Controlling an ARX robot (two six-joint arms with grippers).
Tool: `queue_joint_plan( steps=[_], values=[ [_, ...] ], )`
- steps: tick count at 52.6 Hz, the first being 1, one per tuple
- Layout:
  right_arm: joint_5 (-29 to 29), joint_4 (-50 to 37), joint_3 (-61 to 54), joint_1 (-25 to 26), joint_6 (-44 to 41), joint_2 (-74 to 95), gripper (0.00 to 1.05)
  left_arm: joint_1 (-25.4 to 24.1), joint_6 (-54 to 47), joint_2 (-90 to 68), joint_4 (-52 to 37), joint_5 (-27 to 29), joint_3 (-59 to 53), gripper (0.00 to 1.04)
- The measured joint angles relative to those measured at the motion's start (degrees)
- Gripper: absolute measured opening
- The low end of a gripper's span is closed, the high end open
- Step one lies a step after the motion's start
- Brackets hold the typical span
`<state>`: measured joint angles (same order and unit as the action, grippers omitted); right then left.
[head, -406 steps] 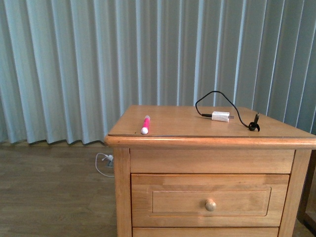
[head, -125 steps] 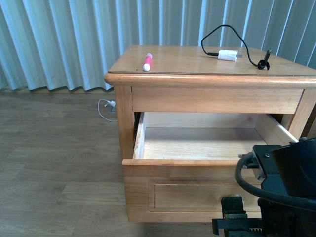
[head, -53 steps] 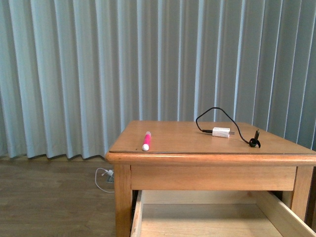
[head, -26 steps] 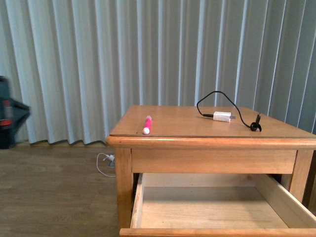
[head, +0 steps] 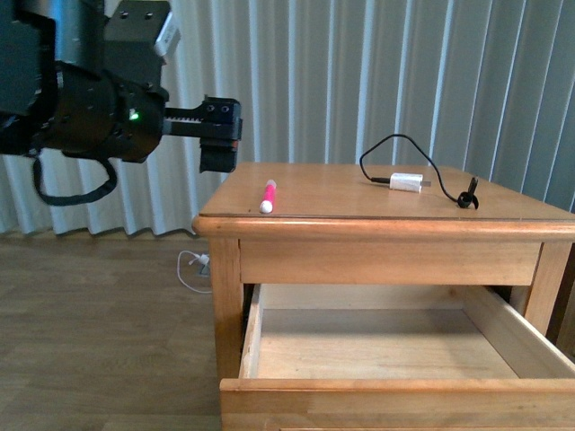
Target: Place pink marker in drawer with both arms
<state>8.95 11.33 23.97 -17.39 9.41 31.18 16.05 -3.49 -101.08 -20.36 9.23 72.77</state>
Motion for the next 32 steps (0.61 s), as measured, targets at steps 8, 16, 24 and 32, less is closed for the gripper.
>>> queue_joint_plan(
  steps=[8, 16, 24, 32],
  values=[
    [0.02, 0.00, 0.00, 0.00, 0.00, 0.00, 0.96, 1.77, -1.09, -8.00, 5.81, 1.11, 10.95, 0.99],
    [0.02, 0.00, 0.00, 0.00, 0.00, 0.00, 0.96, 3.32, -1.90, -14.58, 11.80, 2.89, 19.34, 0.99],
    [0.02, 0.00, 0.00, 0.00, 0.00, 0.00, 0.96, 4.44, -1.49, -19.10, 16.66, 2.47, 25.77, 0.99],
    [0.00, 0.00, 0.00, 0.00, 0.00, 0.00, 0.96, 5.18, -0.48, -21.53, 20.00, 2.82, 28.98, 0.99]
  ],
)
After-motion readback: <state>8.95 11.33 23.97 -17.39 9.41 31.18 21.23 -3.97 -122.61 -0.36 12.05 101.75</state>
